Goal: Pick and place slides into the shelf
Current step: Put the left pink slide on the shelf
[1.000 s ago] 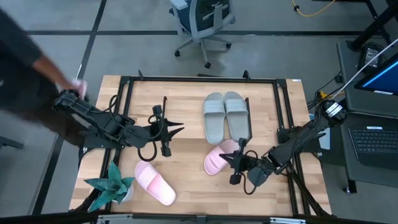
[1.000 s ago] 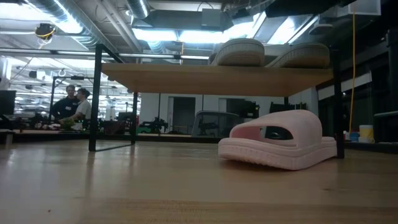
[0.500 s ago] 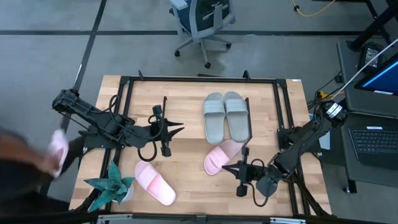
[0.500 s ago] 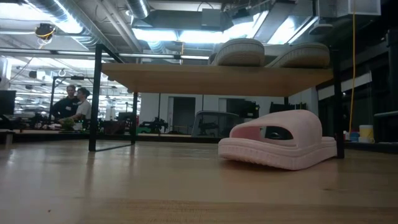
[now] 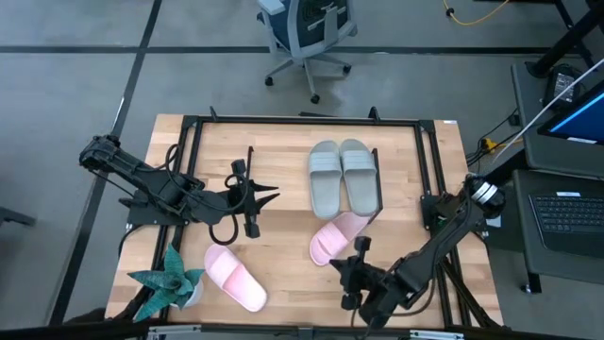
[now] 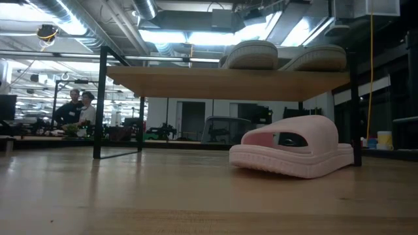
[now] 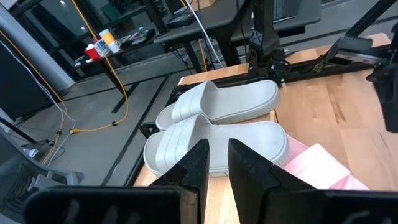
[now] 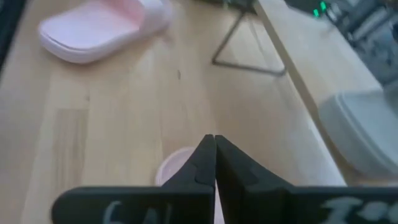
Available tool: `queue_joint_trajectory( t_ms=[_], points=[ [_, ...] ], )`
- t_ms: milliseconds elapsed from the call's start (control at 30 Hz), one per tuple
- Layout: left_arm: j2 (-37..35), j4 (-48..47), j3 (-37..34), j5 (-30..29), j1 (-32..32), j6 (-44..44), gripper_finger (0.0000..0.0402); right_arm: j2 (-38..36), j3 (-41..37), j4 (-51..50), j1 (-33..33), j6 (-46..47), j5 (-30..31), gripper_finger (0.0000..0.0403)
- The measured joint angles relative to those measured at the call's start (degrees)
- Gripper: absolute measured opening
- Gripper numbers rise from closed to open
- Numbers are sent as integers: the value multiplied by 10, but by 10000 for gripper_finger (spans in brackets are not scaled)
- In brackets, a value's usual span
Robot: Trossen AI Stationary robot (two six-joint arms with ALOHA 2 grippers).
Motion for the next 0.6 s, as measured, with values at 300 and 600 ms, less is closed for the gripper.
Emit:
queue_joint_trajectory(
  t_ms=[300, 600],
  points=[
    [0, 0, 0, 0, 0, 0, 52, 30, 2, -31, -3, 89, -1, 5],
    [0, 0, 0, 0, 0, 0, 52, 30, 1, -25, -11, 105, -19, 14]
  ],
)
